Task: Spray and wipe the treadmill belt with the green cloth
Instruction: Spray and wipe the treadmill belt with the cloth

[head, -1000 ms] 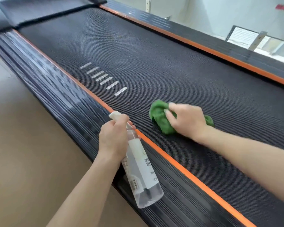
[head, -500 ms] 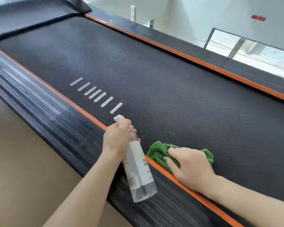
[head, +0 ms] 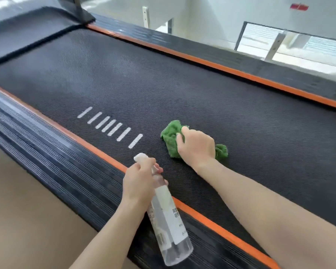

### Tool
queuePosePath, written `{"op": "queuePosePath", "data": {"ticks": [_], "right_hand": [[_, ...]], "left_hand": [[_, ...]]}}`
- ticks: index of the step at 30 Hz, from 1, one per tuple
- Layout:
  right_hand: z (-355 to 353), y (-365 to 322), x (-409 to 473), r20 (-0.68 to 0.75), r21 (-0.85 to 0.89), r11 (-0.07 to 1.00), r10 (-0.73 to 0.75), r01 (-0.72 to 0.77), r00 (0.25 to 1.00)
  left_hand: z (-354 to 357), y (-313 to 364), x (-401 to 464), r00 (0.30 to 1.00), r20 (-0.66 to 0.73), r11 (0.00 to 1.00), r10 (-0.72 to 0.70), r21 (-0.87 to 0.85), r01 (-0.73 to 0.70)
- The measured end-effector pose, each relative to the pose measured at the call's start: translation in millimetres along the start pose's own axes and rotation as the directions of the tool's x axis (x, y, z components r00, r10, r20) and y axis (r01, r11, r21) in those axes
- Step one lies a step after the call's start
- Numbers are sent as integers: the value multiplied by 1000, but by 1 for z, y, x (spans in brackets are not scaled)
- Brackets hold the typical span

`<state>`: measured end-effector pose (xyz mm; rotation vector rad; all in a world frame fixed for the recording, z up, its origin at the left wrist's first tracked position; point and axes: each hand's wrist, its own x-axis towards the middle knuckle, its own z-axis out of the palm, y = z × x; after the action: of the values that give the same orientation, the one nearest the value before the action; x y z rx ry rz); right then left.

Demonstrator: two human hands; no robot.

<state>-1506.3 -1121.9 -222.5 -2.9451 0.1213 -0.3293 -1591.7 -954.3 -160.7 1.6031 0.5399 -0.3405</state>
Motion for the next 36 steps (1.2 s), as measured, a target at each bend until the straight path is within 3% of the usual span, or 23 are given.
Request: {"op": "queuePosePath", "data": {"ticks": [3,5,9,14,16,18,20,23,26,28,31,33,36], "right_hand": [[-8,-10,-42,-31,88,973,-210,212,977],[-13,-15,-71,52,209,909,-380,362,924],[0,-18,-37,25,173,860,-491,480,871],[24,-42,54,-41,28,962,-269,270,962],[24,-20,81,-9,-58,981,-187,186,982],[20,29,91,-40,-90,996,4,-7,999],[9,89,81,-77,-124,957,254,-262,964],[-13,153,48,-115,-169,834,513,-526,851],[-20,138,36,-135,-109,778,605,-619,785],[-5,84,34,-87,-90,871,476,-483,875],[11,-19,6,-27,-34,998,58,-59,998],[11,-56,-15,6,48,983,-179,179,984],[4,-44,-17,48,91,912,-404,399,913]], "left_hand": [[0,14,5,1000,11,998,-16,53,15],[1,29,11,1000,6,1000,13,23,-13],[0,51,22,994,54,992,100,73,-103],[0,50,38,991,93,992,99,67,-105],[3,49,49,989,126,993,82,75,-92],[9,49,57,986,149,997,68,23,-73],[16,49,58,987,148,998,57,-6,-57],[21,43,41,977,204,996,66,52,-78],[15,43,40,973,221,992,64,94,-87],[11,47,53,975,211,990,65,112,-90],[3,53,67,989,128,992,79,85,-90],[-8,52,69,994,76,992,81,94,-88],[-21,47,70,996,57,994,65,82,-69]]}}
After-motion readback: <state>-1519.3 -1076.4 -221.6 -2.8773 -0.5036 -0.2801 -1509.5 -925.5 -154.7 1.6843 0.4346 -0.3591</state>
